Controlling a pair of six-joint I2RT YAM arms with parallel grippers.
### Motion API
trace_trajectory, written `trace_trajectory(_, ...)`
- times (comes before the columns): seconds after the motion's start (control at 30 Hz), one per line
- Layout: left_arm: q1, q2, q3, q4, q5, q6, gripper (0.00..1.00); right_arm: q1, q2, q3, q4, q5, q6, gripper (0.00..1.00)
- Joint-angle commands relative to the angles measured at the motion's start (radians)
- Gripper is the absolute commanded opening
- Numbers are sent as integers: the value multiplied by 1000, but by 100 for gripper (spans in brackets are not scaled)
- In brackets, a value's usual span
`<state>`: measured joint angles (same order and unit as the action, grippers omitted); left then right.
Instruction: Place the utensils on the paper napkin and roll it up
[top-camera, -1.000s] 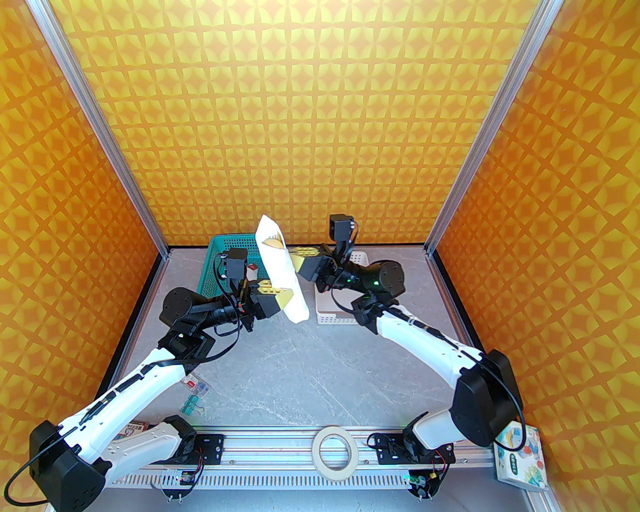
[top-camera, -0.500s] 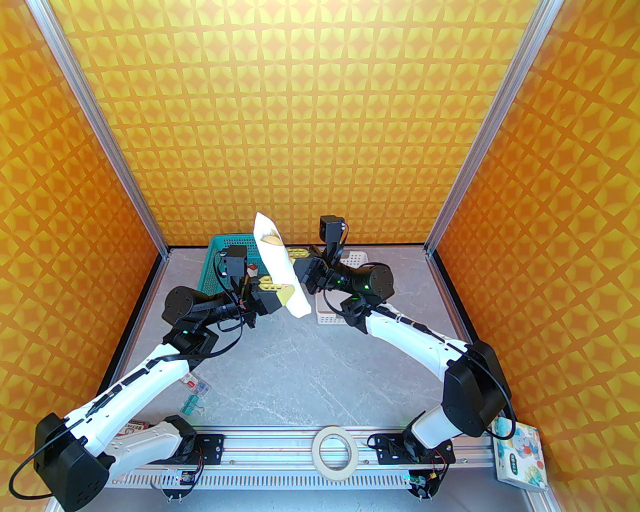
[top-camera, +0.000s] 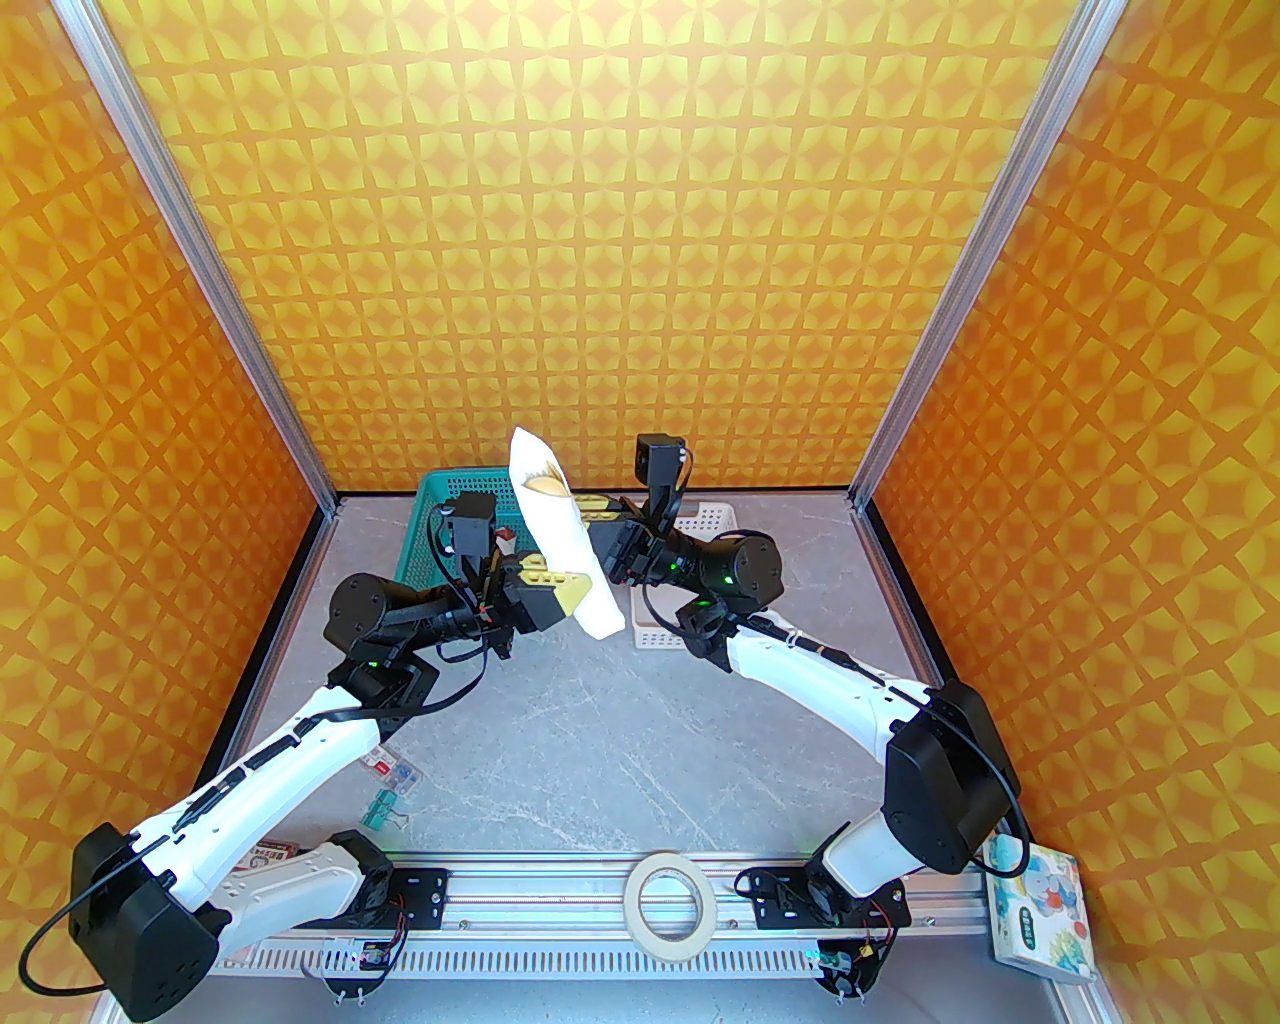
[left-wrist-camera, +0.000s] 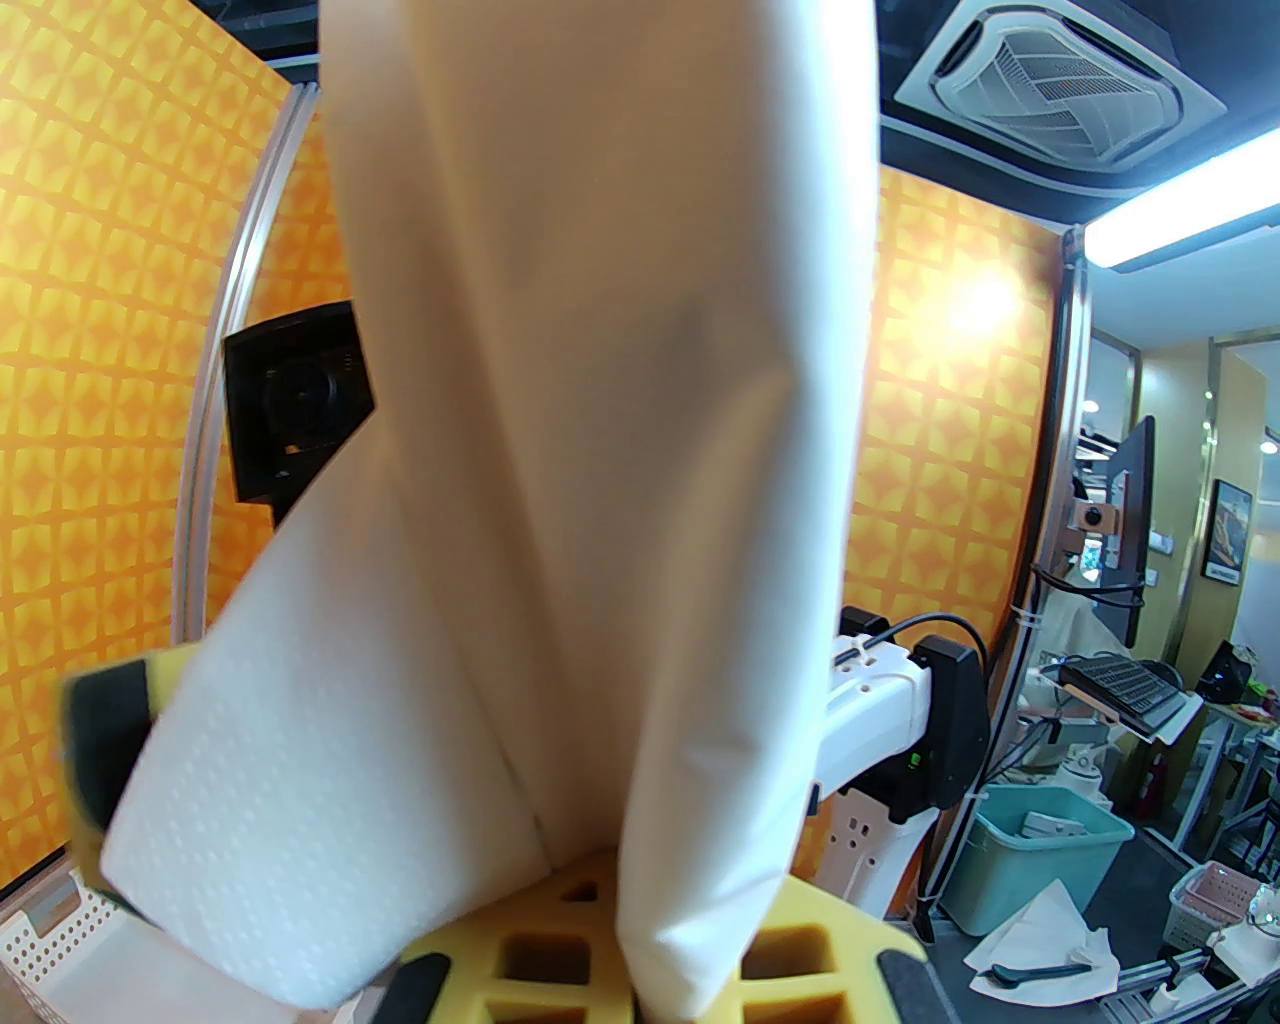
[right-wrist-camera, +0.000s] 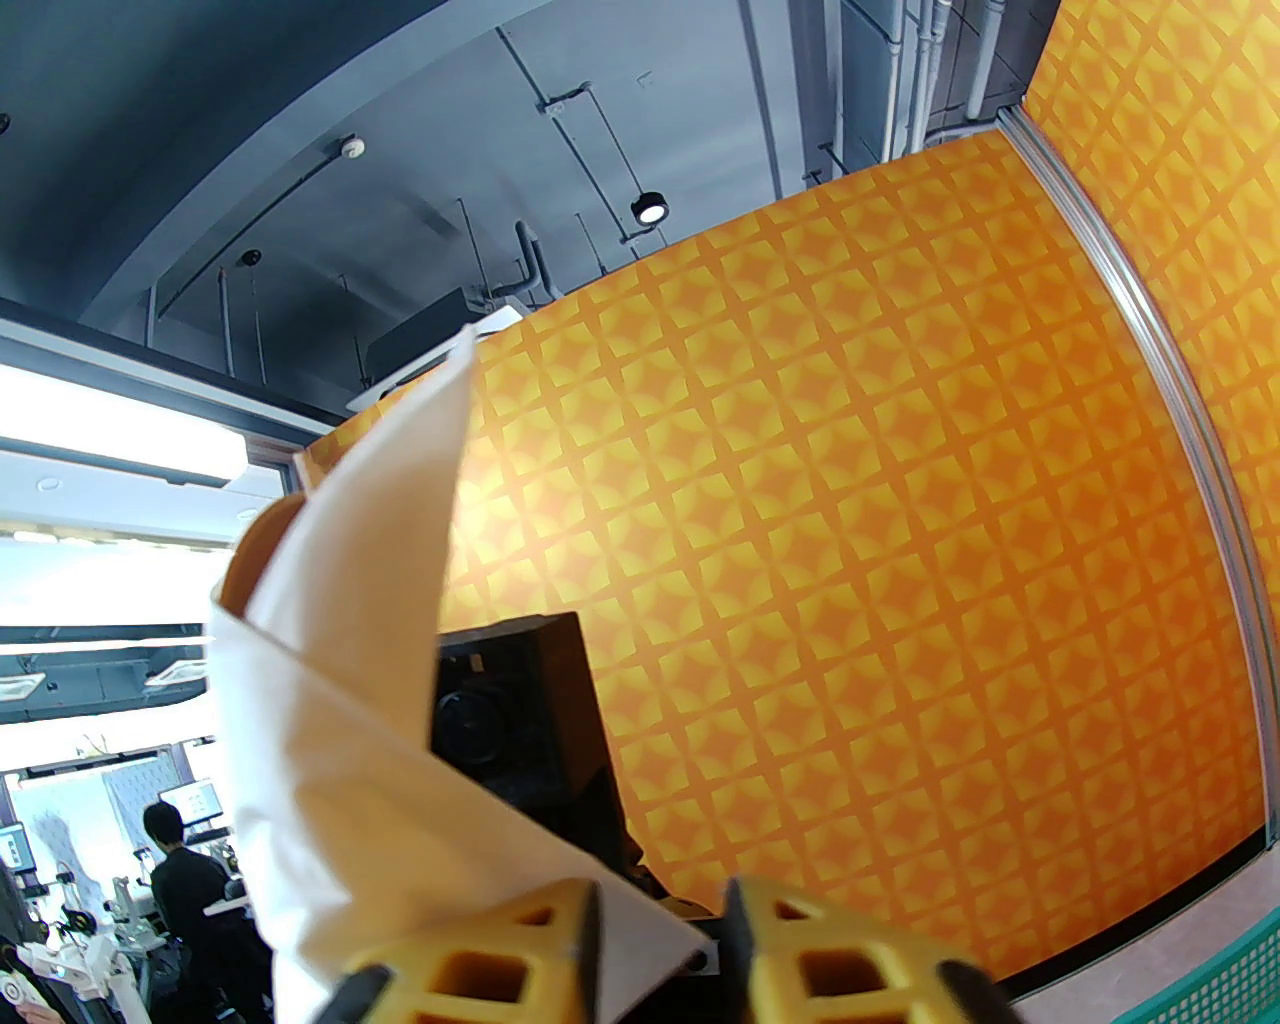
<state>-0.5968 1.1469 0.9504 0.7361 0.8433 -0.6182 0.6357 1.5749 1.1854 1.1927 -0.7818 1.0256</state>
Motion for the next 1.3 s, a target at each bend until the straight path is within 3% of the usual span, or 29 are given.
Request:
trace_trajectory(0.0,-10,13,22,-24,4,20,0,22,13,-12,-5,-7,-4,34)
trace_trajectory(0.73,-9,13,10,-18,-15,26,0,3,80,-39,-134,41,-80,53)
trace_trajectory(1.07,-7,3,1,-35,-38,40,0,-171,19,-226,-167,85,-119,62)
trace_trajectory(1.27,11,-20,-6,-121,-87,77,0,-268,-164,-375,-335,88,-268,73)
